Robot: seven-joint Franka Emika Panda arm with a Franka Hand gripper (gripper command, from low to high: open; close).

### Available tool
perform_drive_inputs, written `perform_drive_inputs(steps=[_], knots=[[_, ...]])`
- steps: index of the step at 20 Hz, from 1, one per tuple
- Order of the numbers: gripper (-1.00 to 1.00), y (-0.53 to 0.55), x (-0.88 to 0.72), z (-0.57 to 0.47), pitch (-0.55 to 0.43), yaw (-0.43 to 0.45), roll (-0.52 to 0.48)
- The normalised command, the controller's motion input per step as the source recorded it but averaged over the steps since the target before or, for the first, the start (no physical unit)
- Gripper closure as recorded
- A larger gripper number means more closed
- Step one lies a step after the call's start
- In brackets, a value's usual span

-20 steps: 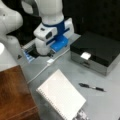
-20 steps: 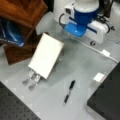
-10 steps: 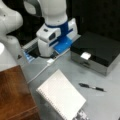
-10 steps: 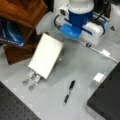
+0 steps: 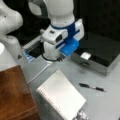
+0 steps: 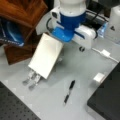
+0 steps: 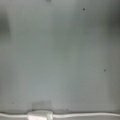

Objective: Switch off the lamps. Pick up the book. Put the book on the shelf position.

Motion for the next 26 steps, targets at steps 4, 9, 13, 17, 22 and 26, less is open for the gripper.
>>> perform_drive_inputs(steps=[4,9,13,17,22,26], knots=[[-1.0,-0.07,0.44,0.18,0.282,0.197,-0.092],[-1.0,-0.06,0.31,0.15,0.228,0.303,-0.083],[-1.0,-0.07,0.29,0.09,0.178,0.27,-0.107],[-1.0,-0.09,0.31,0.04,0.17,0.263,-0.156],[-1.0,-0.07,0.32,0.05,0.149,0.229,-0.119],[-1.0,-0.07,0.29,0.07,0.156,0.223,-0.145]])
